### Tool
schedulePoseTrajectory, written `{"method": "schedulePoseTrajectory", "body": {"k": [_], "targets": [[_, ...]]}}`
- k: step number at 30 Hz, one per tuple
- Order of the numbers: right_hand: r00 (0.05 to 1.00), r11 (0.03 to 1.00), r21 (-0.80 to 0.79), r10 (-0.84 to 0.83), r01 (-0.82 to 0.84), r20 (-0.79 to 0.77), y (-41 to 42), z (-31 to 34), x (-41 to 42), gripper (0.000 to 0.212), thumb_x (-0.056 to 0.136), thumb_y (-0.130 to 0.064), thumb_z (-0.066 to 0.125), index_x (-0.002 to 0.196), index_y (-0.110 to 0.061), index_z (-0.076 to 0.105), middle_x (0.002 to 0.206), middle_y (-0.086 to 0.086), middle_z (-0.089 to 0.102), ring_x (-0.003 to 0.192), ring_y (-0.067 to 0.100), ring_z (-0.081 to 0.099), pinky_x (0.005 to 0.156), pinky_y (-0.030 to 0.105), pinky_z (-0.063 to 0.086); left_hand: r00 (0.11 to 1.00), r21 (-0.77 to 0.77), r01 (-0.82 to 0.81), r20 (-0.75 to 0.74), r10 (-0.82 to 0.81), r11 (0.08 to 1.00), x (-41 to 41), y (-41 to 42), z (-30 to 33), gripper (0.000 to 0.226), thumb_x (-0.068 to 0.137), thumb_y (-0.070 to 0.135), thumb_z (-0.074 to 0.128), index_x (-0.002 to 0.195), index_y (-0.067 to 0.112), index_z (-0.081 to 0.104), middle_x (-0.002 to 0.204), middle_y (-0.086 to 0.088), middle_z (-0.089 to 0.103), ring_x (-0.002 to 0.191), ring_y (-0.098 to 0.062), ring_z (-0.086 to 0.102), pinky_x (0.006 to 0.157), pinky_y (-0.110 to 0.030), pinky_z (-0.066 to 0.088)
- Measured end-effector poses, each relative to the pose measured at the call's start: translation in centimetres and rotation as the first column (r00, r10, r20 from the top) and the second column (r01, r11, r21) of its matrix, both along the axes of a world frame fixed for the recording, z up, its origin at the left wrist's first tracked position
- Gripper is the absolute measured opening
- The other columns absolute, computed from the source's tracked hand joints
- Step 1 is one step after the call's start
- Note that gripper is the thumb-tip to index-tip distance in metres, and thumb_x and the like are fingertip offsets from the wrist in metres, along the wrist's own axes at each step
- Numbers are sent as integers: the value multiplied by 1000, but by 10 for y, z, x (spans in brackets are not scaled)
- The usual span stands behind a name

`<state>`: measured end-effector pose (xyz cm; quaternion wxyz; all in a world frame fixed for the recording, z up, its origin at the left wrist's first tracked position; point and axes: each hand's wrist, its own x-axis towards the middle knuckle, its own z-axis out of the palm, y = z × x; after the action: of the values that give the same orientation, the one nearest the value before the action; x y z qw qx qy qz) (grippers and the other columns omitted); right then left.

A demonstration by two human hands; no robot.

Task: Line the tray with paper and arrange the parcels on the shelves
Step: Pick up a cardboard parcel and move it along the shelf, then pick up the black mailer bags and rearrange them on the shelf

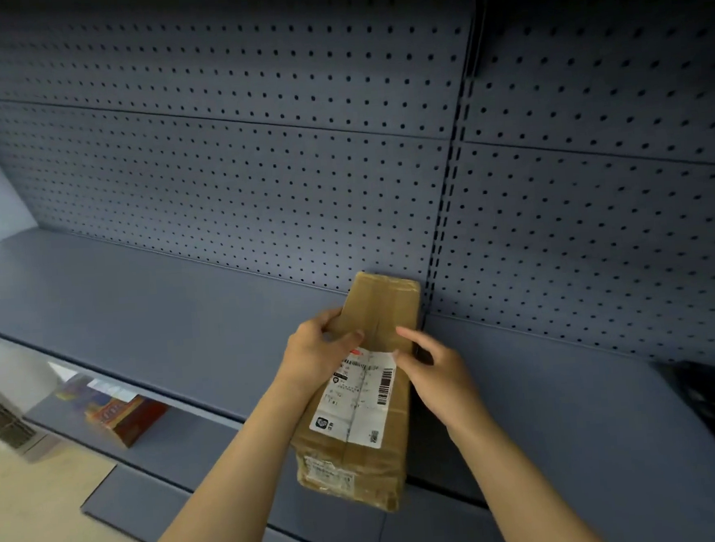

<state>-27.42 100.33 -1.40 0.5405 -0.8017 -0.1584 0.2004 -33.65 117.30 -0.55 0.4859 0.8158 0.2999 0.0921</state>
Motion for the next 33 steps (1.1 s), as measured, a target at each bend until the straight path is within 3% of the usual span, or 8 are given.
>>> {"method": "schedulePoseTrajectory", "body": {"k": [2, 5, 9, 13, 18, 26, 30, 33], "targets": [[1000, 1000, 4, 12, -12, -2, -1, 3, -3, 45, 99, -30, 62, 143, -34, 55, 130, -11, 56, 86, -10, 54, 58, -1, 44, 998, 188, 26, -65, -14, 982, -1, -1, 1, 66, 90, 47, 69, 149, 28, 49, 129, 4, 64, 116, -22, 63, 93, -31, 48], [997, 999, -1, -39, 39, 60, -6, 9, -7, 59, 99, -39, 59, 153, -32, 38, 156, -2, 44, 136, 17, 50, 103, 27, 46, 1000, 429, -8, -9, 13, 903, -3, -13, 18, 74, 94, 50, 62, 158, 25, 32, 150, -5, 52, 127, -29, 59, 97, -44, 50], [977, 967, 142, -212, 211, -6, -37, 39, 4, 64, 102, -42, 52, 158, -30, 24, 166, -1, 27, 150, 21, 31, 113, 36, 29, 848, 66, -187, 515, 127, 980, 0, -53, 67, 55, 99, 40, 59, 150, 29, 44, 130, 7, 63, 117, -1, 59, 102, -39, 51], [968, 936, 253, -252, 246, -12, -93, 70, 14, 58, 100, -28, 59, 153, -35, 36, 157, -7, 42, 128, 10, 48, 103, 28, 37, 744, -174, -53, 649, 155, 983, 16, -112, 99, 36, 100, 26, 57, 136, 31, 56, 110, 14, 66, 89, 21, 58, 95, -26, 51], [944, 916, 264, -325, 301, 53, -162, 93, 22, 63, 97, -23, 62, 150, -44, 34, 133, -15, 51, 102, -3, 56, 103, 35, 47, 774, -264, 97, 626, 94, 960, 51, -192, 101, 26, 100, 20, 57, 123, 30, 61, 104, 13, 61, 92, 10, 61, 97, -31, 51], [876, 865, 253, -471, 434, 107, -299, 105, 45, 57, 97, -15, 60, 145, -41, 43, 130, -13, 57, 100, -7, 56, 67, 13, 45, 836, -306, 271, 545, -65, 913, 92, -319, 97, 30, 99, 24, 57, 126, 37, 60, 125, 11, 62, 108, 4, 60, 94, -26, 50], [850, 839, 251, -518, 482, 99, -351, 99, 54, 51, 95, -16, 62, 138, -40, 52, 128, -15, 58, 106, -9, 53, 89, 23, 39, 853, -305, 327, 502, -141, 894, 108, -368, 86, 35, 98, 22, 57, 131, 34, 59, 127, 13, 60, 105, 9, 56, 80, -13, 42], [833, 833, 199, -542, 517, 108, -376, 85, 60, 50, 94, -14, 64, 137, -37, 55, 128, -13, 58, 109, -3, 55, 95, 24, 39, 873, -299, 345, 451, -187, 890, 116, -393, 70, 41, 98, 20, 57, 137, 33, 57, 138, 10, 57, 117, 1, 56, 94, -21, 43]]}}
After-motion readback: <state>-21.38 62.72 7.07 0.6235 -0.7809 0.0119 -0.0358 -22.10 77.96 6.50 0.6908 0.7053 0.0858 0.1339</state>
